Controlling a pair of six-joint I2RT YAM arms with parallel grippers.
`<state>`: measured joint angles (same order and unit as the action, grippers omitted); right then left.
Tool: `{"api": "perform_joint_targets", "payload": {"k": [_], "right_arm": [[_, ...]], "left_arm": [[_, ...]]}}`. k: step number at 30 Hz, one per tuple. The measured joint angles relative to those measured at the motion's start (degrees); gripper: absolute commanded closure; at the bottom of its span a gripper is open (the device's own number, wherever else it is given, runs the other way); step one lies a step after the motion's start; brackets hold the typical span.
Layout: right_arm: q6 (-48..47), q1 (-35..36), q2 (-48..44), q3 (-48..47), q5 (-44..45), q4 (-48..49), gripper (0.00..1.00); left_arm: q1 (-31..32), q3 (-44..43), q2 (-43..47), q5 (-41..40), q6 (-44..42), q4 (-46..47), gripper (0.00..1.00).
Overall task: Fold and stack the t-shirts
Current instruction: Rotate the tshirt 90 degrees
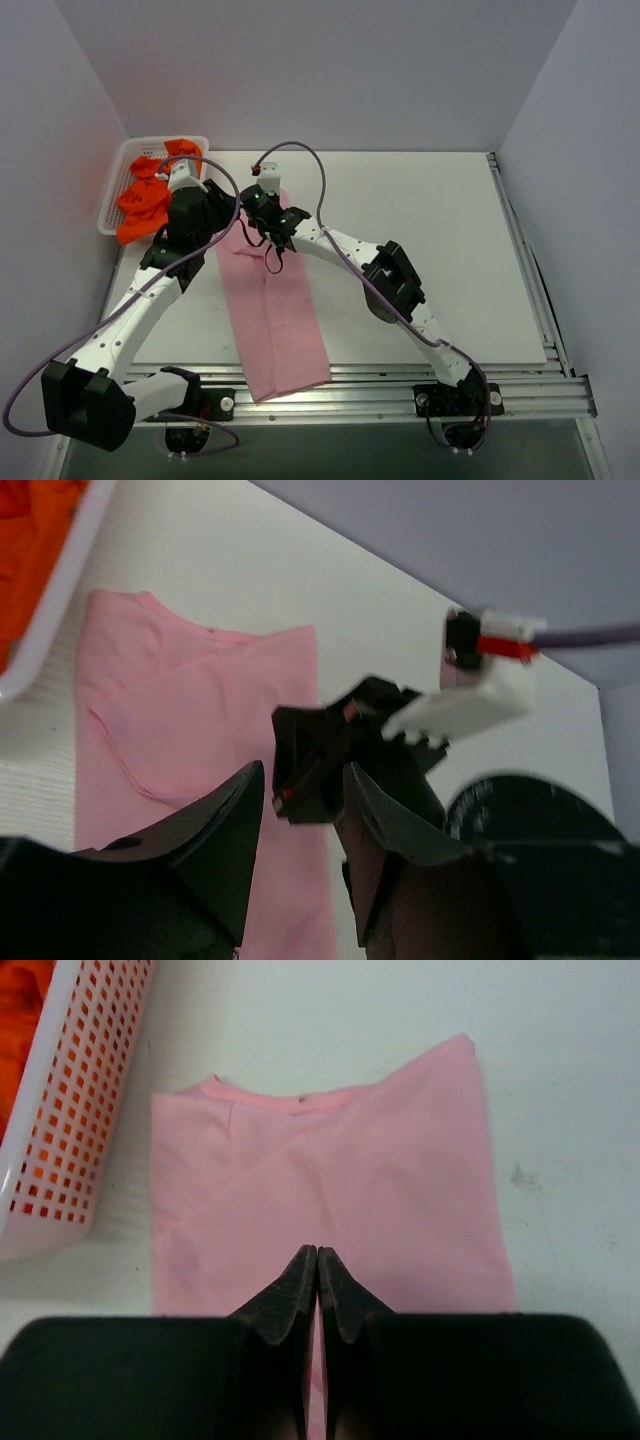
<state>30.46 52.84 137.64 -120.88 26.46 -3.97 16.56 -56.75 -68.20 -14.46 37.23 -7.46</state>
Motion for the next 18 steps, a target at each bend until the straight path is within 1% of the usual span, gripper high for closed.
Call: {"api": "perform_joint_targets", "payload": {"k": [2, 5, 11, 15, 18], "right_arm": [[-0.33, -2.29, 1.22, -1.84, -3.26, 1.46, 1.00], [0.57, -6.99, 3.63, -3.34, -9.27, 3.78, 1.00], [4.11, -14.84, 10.03, -4.42, -19.12, 6.51, 1.00], [6.25, -17.07, 13.11, -4.37, -23.61, 8.07, 1.00], [7.08, -16.83, 13.14, -4.26, -25.83, 8.70, 1.00]], "left_arm": [[2.12, 0.50, 2.01, 1.49, 0.00, -0.90, 0.55], [2.89, 2.03, 4.52, 1.55, 0.15, -2.51, 0.55], [2.80, 7.41, 13.35, -3.89, 2.54, -6.08, 0.55], [2.78, 9.03, 17.18, -7.26, 3.96, -6.34, 0.55], [2.78, 9.22, 16.81, -8.44, 4.57, -6.32, 0.57]]}}
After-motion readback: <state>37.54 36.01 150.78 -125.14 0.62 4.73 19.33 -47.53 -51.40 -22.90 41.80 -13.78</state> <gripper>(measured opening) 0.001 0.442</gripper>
